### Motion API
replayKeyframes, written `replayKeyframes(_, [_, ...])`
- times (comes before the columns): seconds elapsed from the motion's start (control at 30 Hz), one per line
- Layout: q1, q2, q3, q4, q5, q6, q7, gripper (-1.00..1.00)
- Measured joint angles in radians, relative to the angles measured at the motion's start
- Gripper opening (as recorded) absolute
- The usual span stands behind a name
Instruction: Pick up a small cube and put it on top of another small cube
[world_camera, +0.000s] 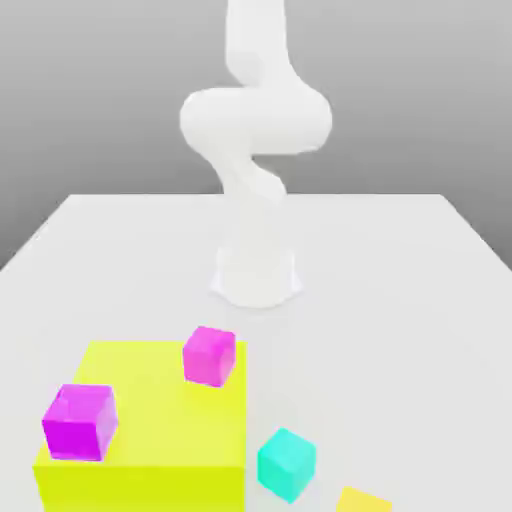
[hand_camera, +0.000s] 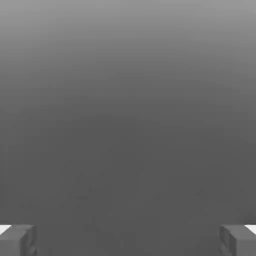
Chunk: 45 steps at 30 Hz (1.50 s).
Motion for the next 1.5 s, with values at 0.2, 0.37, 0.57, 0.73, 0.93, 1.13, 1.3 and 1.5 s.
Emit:
replayKeyframes(0.2, [-0.050, 0.222, 0.083, 0.011, -0.039, 0.057, 0.145, 0.00])
replayKeyframes(0.37, [-0.076, 0.404, 0.140, 0.020, -0.085, 0.103, 0.273, 0.00])
replayKeyframes(0.57, [-0.083, 0.623, 0.183, 0.032, -0.145, 0.157, 0.430, 0.00])
replayKeyframes(0.73, [-0.061, 0.803, 0.191, 0.041, -0.180, 0.203, 0.550, 0.00])
replayKeyframes(0.93, [-0.026, 1.012, 0.190, 0.050, -0.175, 0.264, 0.661, 0.00])
replayKeyframes(1.13, [0.023, 1.225, 0.147, 0.082, -0.206, 0.392, 0.731, 0.00])
replayKeyframes(1.3, [0.030, 1.246, 0.140, 0.086, -0.212, 0.410, 0.736, -1.00])
replayKeyframes(1.5, [0.007, 1.153, 0.170, 0.065, -0.175, 0.338, 0.710, -1.00])
